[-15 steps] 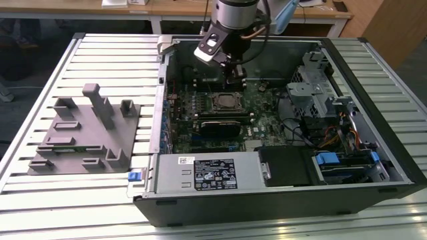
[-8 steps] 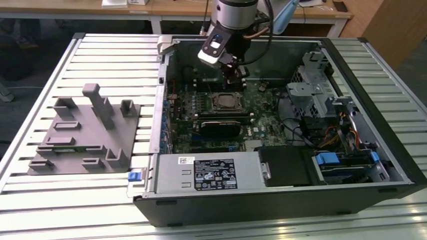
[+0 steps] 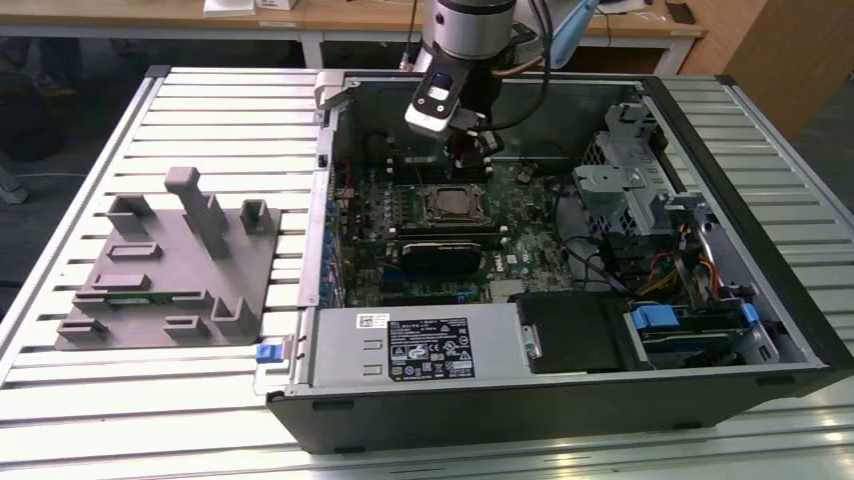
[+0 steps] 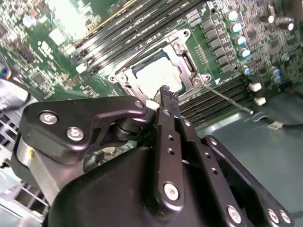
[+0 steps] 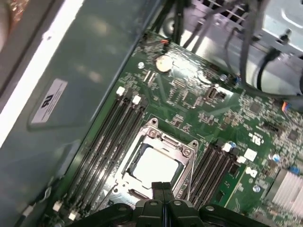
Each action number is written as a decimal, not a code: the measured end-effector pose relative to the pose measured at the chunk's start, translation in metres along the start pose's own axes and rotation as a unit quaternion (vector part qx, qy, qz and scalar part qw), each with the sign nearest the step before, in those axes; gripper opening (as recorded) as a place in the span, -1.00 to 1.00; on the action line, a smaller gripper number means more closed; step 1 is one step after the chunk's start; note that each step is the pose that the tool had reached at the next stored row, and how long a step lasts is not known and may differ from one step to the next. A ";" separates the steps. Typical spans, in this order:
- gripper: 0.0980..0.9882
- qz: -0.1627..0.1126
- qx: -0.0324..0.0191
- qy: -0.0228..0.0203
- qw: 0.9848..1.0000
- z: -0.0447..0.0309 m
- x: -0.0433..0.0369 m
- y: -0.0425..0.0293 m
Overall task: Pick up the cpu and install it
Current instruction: 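Install the first cpu locking lever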
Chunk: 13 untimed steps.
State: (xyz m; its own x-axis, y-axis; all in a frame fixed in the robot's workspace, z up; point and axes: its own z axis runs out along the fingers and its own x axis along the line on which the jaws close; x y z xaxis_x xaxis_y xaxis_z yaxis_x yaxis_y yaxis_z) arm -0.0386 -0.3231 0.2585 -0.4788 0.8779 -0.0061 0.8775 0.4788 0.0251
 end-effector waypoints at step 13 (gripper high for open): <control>-0.98 -0.107 -0.001 0.003 0.994 0.0003 0.0000 0.0000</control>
State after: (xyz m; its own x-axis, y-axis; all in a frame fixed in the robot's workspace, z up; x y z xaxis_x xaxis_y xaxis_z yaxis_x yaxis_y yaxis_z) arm -0.0386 -0.3231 0.2581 -0.6543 0.7562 -0.0061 0.7558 0.6543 0.0253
